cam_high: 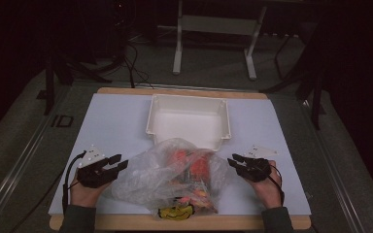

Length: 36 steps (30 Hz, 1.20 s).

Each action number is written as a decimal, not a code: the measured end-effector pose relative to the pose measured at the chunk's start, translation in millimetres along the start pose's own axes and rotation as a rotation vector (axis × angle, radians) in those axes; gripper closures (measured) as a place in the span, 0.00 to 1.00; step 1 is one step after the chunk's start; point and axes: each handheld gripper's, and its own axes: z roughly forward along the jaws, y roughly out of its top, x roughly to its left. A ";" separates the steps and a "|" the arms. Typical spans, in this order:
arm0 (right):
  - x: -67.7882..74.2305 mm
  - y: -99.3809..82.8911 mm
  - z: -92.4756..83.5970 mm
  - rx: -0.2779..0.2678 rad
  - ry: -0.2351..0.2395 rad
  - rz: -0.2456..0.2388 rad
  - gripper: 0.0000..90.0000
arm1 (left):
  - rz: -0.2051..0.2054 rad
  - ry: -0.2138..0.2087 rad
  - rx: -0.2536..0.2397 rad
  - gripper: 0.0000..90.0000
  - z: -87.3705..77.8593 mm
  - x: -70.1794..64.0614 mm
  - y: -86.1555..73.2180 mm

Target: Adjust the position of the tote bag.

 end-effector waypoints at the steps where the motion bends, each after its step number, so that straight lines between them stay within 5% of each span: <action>1: 0.4 1.4 -0.2 -0.004 0.003 -0.004 0.76 | 0.004 -0.003 -0.002 0.68 0.2 -1.5 0.9; 28: 10.2 20.4 -5.6 -0.022 0.005 -0.048 0.67 | 0.095 -0.176 0.038 0.63 3.4 -33.4 9.8; 36: 11.8 22.9 -8.6 -0.027 0.000 -0.063 0.65 | 0.123 -0.221 0.073 0.51 7.8 -39.0 8.7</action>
